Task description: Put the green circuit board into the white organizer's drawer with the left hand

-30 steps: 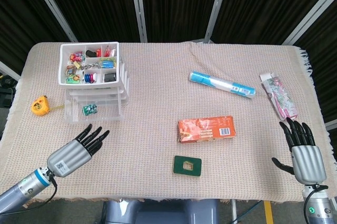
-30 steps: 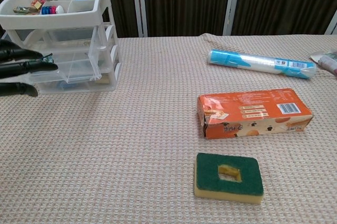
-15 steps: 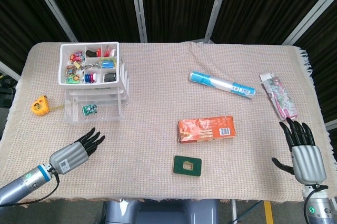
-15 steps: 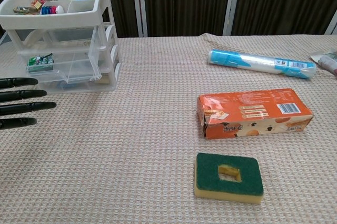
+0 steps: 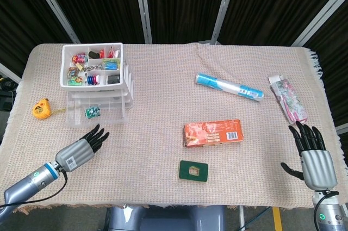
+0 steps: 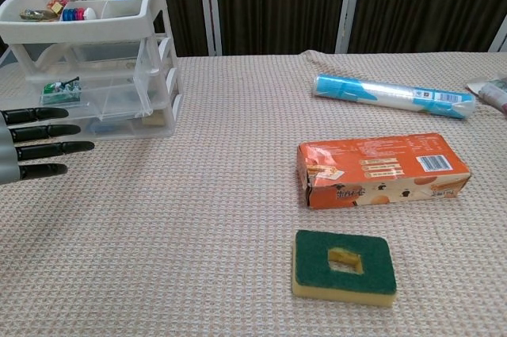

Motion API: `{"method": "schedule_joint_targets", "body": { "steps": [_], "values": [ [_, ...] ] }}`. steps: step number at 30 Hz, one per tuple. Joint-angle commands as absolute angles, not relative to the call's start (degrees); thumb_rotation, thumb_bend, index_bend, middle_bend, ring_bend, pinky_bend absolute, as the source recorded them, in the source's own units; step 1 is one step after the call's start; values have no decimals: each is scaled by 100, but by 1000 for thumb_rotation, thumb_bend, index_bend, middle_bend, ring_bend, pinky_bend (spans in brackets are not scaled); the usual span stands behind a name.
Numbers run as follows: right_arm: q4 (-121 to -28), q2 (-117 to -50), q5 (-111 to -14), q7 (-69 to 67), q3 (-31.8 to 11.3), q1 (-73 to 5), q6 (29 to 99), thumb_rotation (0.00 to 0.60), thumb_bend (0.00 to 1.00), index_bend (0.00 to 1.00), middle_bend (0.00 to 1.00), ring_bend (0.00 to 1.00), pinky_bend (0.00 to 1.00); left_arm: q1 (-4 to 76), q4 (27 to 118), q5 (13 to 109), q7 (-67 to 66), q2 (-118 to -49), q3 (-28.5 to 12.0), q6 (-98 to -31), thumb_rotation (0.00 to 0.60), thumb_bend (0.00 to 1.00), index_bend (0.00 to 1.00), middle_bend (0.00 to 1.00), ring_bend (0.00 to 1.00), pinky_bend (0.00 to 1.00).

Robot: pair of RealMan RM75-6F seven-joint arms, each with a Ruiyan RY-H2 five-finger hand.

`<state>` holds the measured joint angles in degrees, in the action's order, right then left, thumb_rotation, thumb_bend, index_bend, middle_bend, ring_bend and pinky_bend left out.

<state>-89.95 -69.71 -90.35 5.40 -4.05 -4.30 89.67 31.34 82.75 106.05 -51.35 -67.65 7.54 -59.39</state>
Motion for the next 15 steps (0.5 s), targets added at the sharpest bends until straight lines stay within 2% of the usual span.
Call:
{"method": "schedule_joint_targets", "body": {
  "steps": [1, 15],
  "values": [
    [-8993, -6971, -9037, 537, -405, -430, 8969, 600, 0, 79, 0, 0, 0, 3140, 8286, 10540, -5156, -6748, 696, -5919, 600, 1000, 210, 0, 0, 52],
    [-8987, -6977, -9048, 541, -403, -431, 8972, 600, 0, 79, 0, 0, 0, 3094, 8263, 10141, -5089, -6679, 420, -5950, 600, 1000, 199, 0, 0, 56]
  ]
}}
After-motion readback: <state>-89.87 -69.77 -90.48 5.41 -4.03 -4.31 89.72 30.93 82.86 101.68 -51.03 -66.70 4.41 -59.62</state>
